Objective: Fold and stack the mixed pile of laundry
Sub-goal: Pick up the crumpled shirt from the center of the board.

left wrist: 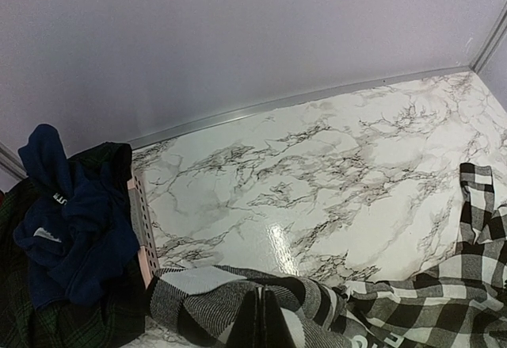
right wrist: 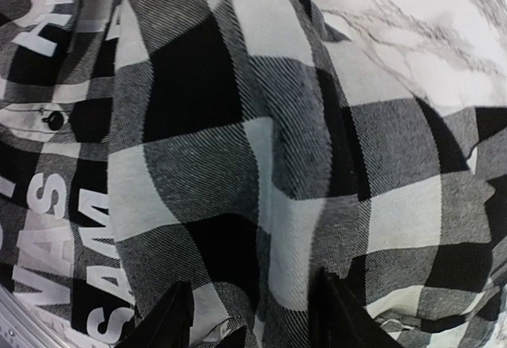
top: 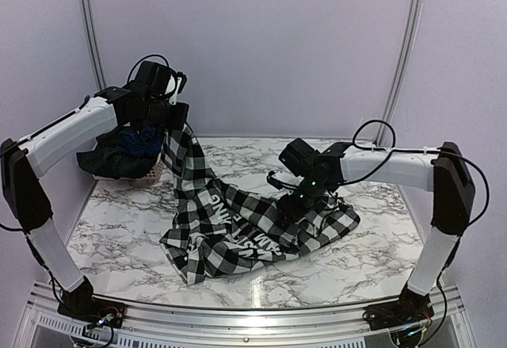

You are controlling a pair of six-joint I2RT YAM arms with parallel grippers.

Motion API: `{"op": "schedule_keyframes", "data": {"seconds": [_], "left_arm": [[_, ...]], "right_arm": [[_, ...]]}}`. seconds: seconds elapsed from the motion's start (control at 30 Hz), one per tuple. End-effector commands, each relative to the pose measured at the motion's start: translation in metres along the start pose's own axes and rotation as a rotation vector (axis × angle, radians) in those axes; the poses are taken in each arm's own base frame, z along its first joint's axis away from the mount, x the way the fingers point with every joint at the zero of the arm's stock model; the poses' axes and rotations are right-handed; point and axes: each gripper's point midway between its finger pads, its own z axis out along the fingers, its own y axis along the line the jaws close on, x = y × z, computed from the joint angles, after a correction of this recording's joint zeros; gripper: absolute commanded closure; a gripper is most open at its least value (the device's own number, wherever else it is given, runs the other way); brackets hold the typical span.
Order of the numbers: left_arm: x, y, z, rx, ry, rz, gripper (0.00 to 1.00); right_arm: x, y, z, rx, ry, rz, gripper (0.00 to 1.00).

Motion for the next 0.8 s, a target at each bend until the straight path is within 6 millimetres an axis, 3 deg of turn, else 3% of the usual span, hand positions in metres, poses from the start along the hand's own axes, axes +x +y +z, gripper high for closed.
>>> {"op": "schedule_keyframes", "data": {"seconds": [0.0,0.13,0.2,0.33,0.47,0.57,0.67,0.77], "left_arm": [[-0.007,0.007,-0.009,-0.012,-0.023,-0.012,1.00],[-0.017,0.011,-0.018,-0.021,-0.052,-0.012,1.00],[-0.025,0.013,-0.025,-0.020,-0.074,-0.013,1.00],[-0.050,0.017,-0.044,-0.022,-0.139,-0.019,1.00],[-0.092,0.021,-0.074,-0.011,-0.246,-0.040,1.00],[-0.119,0.016,-0.100,0.039,-0.321,-0.061,1.00],[-0.136,0.008,-0.144,0.126,-0.396,-0.080,1.00],[-0.151,-0.003,-0.211,0.255,-0.507,-0.074,1.00]], "right_arm": [[0.009,-0.023,0.003,0.182,0.066,-0.033,0.57],[-0.001,-0.043,-0.023,0.308,0.034,-0.027,1.00],[-0.021,-0.046,-0.054,0.333,-0.040,-0.015,1.00],[-0.070,-0.069,-0.144,0.385,-0.258,0.043,1.00],[-0.108,-0.105,-0.238,0.503,-0.459,0.064,1.00],[-0.126,-0.112,-0.294,0.567,-0.581,0.035,1.00],[-0.127,-0.102,-0.336,0.543,-0.687,0.033,1.00],[-0.117,-0.085,-0.375,0.504,-0.773,0.035,1.00]]}}
